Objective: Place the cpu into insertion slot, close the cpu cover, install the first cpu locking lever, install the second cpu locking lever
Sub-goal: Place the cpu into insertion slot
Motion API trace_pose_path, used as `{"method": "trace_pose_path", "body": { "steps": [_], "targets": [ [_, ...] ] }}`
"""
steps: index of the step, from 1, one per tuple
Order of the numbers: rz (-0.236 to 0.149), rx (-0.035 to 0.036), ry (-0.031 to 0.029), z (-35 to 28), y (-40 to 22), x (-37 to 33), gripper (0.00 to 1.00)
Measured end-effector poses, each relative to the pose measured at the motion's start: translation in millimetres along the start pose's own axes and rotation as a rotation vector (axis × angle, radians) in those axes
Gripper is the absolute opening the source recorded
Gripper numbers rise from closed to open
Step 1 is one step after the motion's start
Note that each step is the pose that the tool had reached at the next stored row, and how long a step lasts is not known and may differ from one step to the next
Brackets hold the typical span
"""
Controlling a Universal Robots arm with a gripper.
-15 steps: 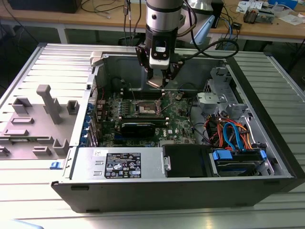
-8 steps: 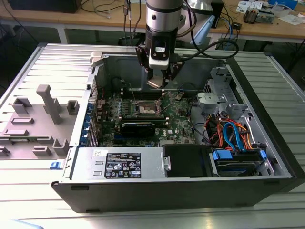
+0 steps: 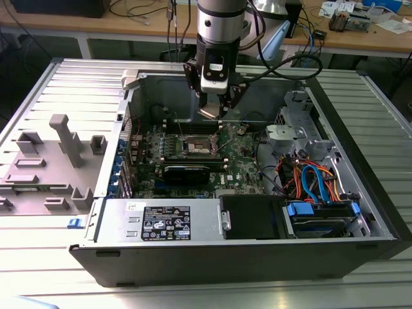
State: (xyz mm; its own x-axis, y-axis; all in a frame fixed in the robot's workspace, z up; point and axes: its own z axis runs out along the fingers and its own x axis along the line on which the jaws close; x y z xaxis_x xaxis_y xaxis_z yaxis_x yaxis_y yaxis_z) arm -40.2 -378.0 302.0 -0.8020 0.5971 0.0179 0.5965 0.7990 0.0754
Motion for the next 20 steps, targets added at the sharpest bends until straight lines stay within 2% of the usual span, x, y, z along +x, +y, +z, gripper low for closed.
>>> {"method": "trace_pose_path", "body": {
  "steps": [20],
  "targets": [
    [0.009,-0.0002,-0.0007,0.8,-0.1,0.0,0.55]
  ]
}}
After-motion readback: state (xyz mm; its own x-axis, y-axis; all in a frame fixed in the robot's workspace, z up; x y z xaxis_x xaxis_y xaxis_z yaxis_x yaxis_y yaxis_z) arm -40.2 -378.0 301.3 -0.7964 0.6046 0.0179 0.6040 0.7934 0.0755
